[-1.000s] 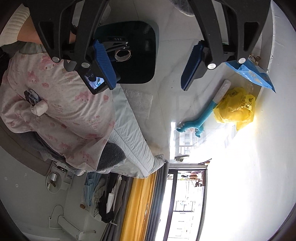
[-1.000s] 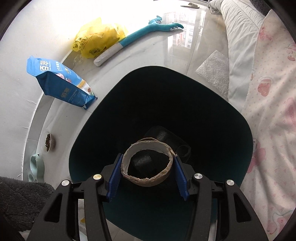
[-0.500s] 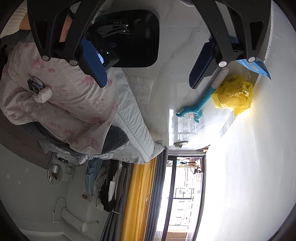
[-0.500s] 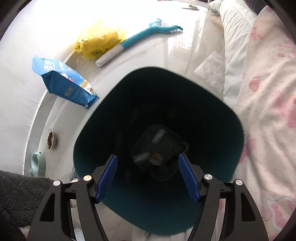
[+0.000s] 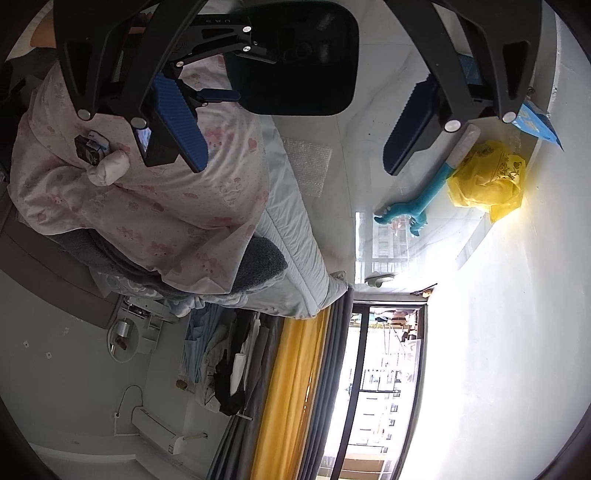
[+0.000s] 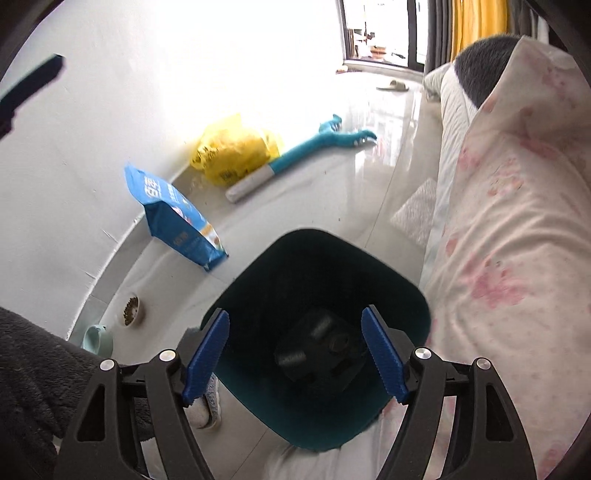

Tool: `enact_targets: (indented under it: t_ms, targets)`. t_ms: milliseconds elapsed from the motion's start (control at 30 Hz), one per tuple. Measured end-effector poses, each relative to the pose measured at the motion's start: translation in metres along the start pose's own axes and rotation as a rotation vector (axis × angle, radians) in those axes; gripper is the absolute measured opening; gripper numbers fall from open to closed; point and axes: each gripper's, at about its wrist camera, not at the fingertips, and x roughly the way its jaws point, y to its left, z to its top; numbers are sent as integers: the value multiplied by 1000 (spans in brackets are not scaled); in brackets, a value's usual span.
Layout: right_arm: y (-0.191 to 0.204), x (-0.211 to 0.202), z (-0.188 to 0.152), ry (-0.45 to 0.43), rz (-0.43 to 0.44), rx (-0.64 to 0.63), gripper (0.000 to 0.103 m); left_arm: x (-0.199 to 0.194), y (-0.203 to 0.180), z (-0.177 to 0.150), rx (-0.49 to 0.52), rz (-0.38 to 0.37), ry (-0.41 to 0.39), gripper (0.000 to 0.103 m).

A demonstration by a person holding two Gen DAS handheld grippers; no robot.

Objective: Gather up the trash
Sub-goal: 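Move both tools back to the white sock and black tissue pack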

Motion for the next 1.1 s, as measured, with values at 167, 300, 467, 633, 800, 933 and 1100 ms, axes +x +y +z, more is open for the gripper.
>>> enact_targets:
  t_ms: [167, 300, 467, 633, 800, 933, 1100]
  targets:
    - [-6, -36, 0, -82, -11, -36, 75, 11, -20, 4, 8, -33, 18, 97]
    - [-19, -61, -2, -138, -27, -48, 75, 22, -37, 9, 40, -38, 24, 97]
    - [-43, -95, -8, -202, -75, -41, 75, 35, -56, 13, 71, -52, 35, 97]
    - [-69, -126, -20, -244, -129, -41, 75, 53, -78, 13, 109, -63, 71, 97]
    - [-94, -149, -34, -276, -171, -7, 77, 69, -99, 14, 107, -108, 95, 97]
    - [-119, -166, -50, -287, -195, 24, 79, 80, -117, 13, 114, -149, 107, 97]
    - [-150, -185, -69, -306, -222, 67, 81, 91, -143, 9, 155, -223, 117, 97]
